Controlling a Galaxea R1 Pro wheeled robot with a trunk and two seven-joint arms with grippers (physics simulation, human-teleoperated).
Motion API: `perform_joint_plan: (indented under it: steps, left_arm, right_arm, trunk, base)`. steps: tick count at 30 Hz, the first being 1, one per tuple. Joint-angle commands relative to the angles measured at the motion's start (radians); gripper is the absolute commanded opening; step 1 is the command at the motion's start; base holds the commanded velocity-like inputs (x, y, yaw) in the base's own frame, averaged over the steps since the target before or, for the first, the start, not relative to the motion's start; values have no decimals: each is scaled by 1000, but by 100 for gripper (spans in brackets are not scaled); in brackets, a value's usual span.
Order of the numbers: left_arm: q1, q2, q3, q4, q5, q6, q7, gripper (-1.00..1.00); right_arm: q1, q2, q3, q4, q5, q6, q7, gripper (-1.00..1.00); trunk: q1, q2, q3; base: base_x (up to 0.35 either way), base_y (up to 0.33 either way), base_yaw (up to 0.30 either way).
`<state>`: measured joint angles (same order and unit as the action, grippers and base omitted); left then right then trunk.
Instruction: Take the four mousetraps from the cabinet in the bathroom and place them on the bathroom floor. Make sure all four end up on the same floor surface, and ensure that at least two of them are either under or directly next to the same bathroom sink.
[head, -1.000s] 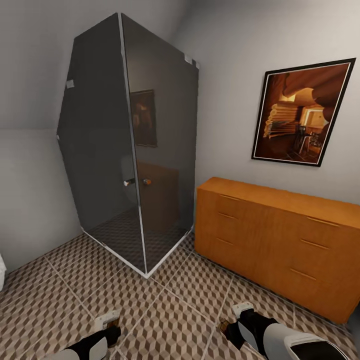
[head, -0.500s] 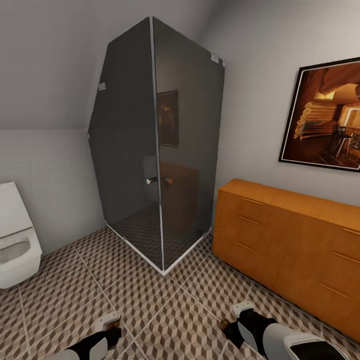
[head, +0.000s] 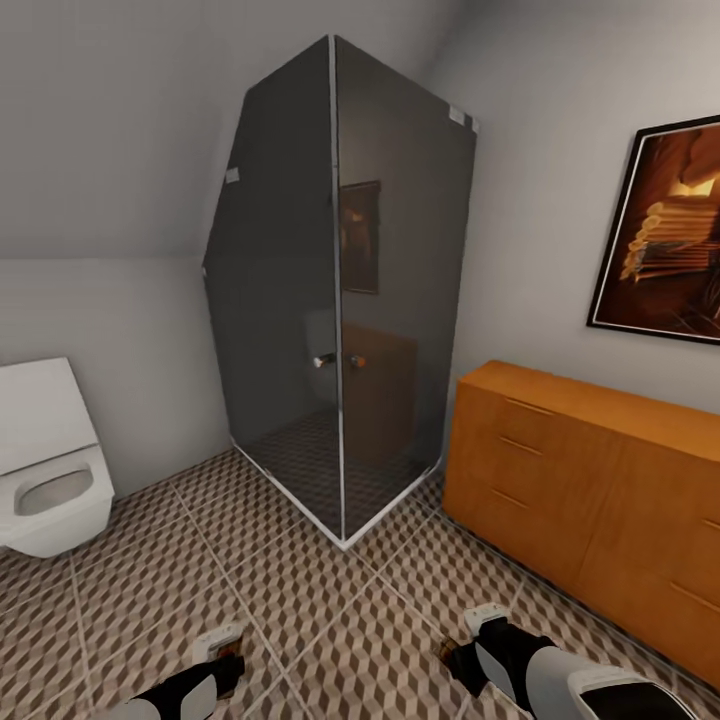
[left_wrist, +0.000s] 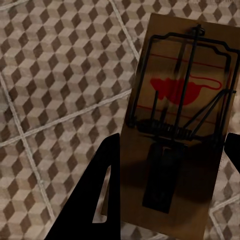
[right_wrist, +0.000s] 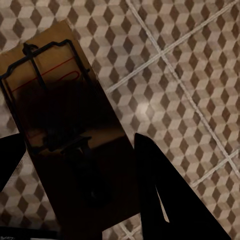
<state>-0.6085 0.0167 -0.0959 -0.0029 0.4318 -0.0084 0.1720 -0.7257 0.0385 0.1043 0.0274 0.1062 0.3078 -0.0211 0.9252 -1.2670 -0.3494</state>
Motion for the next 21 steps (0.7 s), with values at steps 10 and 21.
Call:
perform_joint_plan:
  steps: [10,21]
  left_arm:
    - [0,0,-8,0,9,-1,3,-100]
    - [0,3,-8,0,11,-2,8,-100]
  right_arm:
    - [-1,3,5,3,4,1,-6,-100]
    - [-1,5,5,3,6,0,-10,-100]
  trunk:
    - [0,-1,-1]
    - [0,-1,-1]
  base:
    - [0,0,275]
    - [0,0,279]
